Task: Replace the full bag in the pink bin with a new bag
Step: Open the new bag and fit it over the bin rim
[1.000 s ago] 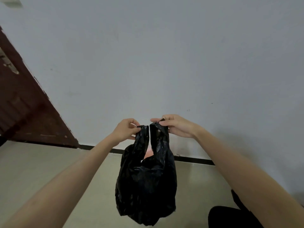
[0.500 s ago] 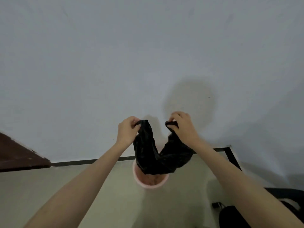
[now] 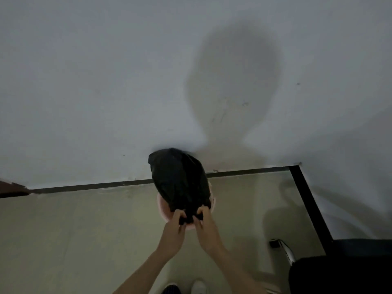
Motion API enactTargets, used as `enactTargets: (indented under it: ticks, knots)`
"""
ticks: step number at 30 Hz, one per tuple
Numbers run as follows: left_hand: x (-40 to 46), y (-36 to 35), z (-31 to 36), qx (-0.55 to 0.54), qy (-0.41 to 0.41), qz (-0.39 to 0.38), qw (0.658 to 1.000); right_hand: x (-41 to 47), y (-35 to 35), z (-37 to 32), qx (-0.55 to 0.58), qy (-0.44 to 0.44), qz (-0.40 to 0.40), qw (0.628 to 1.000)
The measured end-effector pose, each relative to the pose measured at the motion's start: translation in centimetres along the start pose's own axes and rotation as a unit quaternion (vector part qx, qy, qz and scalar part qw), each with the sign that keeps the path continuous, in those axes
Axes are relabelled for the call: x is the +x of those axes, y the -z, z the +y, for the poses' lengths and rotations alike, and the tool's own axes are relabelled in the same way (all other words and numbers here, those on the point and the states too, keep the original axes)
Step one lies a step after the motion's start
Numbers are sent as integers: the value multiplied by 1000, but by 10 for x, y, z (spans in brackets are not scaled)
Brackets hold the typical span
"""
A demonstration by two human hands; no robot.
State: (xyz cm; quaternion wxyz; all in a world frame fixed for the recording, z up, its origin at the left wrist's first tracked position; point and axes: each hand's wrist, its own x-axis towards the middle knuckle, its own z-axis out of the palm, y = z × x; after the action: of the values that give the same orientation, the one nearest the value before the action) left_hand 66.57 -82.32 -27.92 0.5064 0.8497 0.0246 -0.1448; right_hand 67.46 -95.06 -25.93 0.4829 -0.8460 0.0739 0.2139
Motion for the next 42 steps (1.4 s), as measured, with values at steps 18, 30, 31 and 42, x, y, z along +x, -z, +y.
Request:
enactTargets:
  ticks: [18,30,31,42]
  knots:
    - [35,-43,-106,-103,154,49,981,-12,-36,127,72,-212,-68,972]
    - [-36,-98,-107,-13,82,-210,974,-45,-62,149,117,-344,-54,930]
    - [-28,-92,-105,-5,86,-182,980,-38,-54,146,98,-316,-23,943]
    - [18,-7,-80,2,162,160,974,65,-40,42,45,-90,-12,995]
